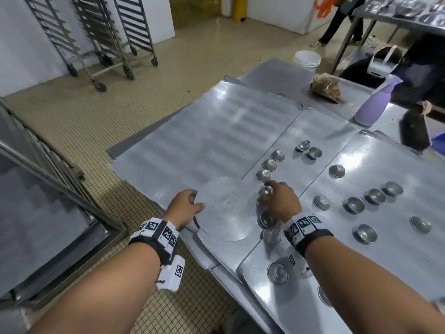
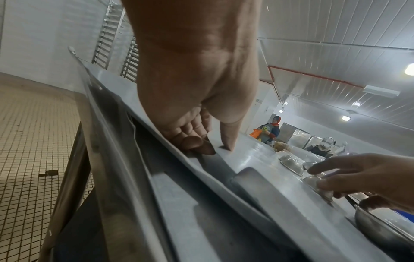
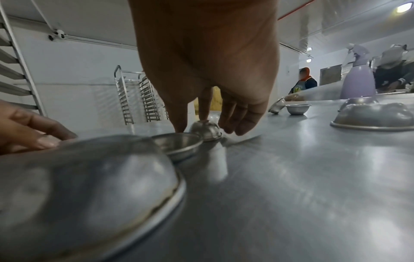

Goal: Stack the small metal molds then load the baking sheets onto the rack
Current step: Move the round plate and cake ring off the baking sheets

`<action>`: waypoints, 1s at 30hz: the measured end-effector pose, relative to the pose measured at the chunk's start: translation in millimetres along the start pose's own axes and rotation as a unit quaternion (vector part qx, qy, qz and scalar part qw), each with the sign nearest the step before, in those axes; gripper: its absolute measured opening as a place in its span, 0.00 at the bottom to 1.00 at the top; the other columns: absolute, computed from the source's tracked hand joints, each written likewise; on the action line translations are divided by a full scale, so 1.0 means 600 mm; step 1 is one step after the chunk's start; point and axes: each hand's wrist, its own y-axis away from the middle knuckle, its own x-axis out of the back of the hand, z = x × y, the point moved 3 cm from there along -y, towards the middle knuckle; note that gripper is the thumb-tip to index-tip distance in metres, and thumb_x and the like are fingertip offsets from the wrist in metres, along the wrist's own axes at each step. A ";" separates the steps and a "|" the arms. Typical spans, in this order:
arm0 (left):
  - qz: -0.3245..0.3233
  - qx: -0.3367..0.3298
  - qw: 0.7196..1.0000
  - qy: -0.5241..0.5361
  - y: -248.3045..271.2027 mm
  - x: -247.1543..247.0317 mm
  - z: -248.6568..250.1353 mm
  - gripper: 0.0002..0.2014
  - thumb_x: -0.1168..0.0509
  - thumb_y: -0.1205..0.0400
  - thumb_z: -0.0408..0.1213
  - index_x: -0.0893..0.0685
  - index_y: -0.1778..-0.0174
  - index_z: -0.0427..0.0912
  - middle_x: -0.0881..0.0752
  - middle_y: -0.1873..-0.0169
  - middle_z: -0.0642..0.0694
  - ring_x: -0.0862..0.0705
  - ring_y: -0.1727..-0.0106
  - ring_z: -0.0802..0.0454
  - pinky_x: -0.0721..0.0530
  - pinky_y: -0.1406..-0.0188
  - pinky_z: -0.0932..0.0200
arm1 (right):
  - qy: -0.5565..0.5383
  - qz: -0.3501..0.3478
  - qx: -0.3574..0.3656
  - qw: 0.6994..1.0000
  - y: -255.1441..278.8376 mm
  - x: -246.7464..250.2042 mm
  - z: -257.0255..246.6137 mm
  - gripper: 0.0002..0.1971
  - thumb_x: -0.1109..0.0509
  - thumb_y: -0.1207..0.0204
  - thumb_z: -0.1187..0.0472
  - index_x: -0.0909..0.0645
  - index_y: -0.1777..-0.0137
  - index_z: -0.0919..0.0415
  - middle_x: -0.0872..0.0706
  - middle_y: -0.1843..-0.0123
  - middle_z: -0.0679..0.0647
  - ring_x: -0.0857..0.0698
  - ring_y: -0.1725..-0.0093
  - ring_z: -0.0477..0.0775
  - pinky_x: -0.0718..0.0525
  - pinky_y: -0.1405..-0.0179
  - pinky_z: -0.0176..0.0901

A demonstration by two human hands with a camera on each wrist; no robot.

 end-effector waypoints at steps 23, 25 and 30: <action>0.125 -0.100 0.952 0.262 0.051 0.124 0.063 0.04 0.27 0.17 0.31 0.10 0.49 0.44 0.13 0.66 0.46 0.20 0.66 0.53 0.20 0.65 0.59 | -0.371 0.041 0.100 0.922 0.030 0.063 -0.113 0.08 0.22 0.23 0.54 0.09 0.52 0.59 0.09 0.67 0.56 0.14 0.71 0.47 0.17 0.67 0.35; 0.123 -0.097 0.947 0.281 0.058 0.127 0.068 0.06 0.31 0.14 0.30 0.12 0.48 0.44 0.08 0.63 0.47 0.14 0.64 0.51 0.19 0.65 0.61 | -0.411 0.041 0.103 0.905 0.037 0.066 -0.120 0.06 0.23 0.21 0.59 0.10 0.49 0.61 0.07 0.60 0.57 0.11 0.66 0.46 0.17 0.63 0.33; 0.108 -0.081 0.931 0.341 0.087 0.119 0.065 0.10 0.40 0.10 0.35 0.12 0.46 0.43 0.09 0.49 0.45 0.08 0.49 0.43 0.17 0.51 0.51 | -0.472 0.019 0.078 0.878 0.066 0.064 -0.122 0.17 0.43 0.19 0.73 0.13 0.45 0.60 0.11 0.48 0.53 0.09 0.56 0.56 0.16 0.58 0.44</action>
